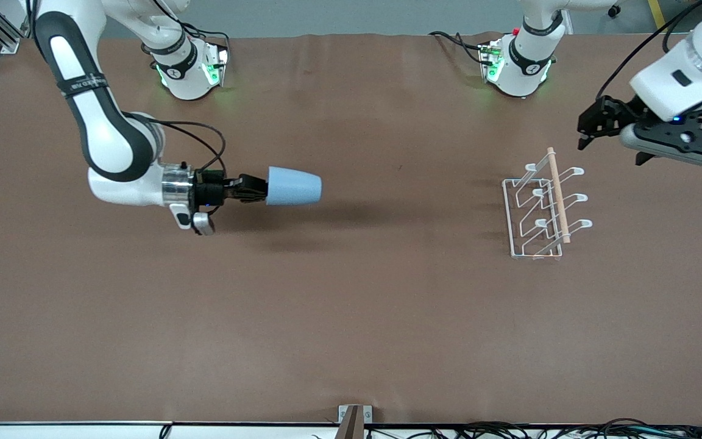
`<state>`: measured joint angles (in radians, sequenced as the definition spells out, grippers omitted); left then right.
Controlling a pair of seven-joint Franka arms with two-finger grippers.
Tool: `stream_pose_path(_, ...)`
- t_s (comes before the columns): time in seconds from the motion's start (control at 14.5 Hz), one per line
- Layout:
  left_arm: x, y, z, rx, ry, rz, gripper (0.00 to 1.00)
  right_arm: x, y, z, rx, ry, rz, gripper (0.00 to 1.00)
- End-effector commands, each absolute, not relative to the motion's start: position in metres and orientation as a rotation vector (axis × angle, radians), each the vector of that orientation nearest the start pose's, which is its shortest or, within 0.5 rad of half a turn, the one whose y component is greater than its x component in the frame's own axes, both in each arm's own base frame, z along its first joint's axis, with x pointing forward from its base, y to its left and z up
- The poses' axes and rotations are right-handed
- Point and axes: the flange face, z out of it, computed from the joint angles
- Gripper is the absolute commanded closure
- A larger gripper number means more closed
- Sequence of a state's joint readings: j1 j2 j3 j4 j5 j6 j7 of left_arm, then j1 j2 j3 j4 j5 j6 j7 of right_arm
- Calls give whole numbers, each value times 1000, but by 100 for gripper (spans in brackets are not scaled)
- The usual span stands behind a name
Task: Hang cup on cup holder
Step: 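Lift the blue cup sideways with the right gripper while the left gripper approaches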
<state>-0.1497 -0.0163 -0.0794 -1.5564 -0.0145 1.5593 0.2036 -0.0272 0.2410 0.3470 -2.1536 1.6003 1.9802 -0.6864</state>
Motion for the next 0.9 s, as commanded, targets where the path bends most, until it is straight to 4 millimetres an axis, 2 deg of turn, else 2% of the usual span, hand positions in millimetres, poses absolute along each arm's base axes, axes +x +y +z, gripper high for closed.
stream_pose_path(0.0, 535, -148, 634, -3013, 934, -18, 0, 500, 257, 328, -1702, 102, 22, 100)
stream_pose_path(0.14, 542, -172, 617, -2943, 1178, 6, 0, 495, 274, 330, -1674, 98, -15, 100)
stream_pose_path(0.28, 546, -201, 616, -2877, 1368, -45, 0, 487, 292, 328, -1675, 90, -36, 100)
stream_pose_path(0.41, 542, -233, 602, -2797, 1548, -12, 0, 486, 293, 327, -1678, 90, -34, 100)
stream_pose_path(0.48, 543, -243, 596, -2776, 1595, -9, 0, 484, 295, 325, -1678, 91, -29, 100)
stream_pose_path(0.62, 526, -283, 595, -2677, 1738, -13, 0, 483, 296, 323, -1679, 89, -26, 100)
stream_pose_path(0.83, 508, -336, 581, -2587, 1881, -26, 0, 481, 300, 319, -1680, 90, -16, 100)
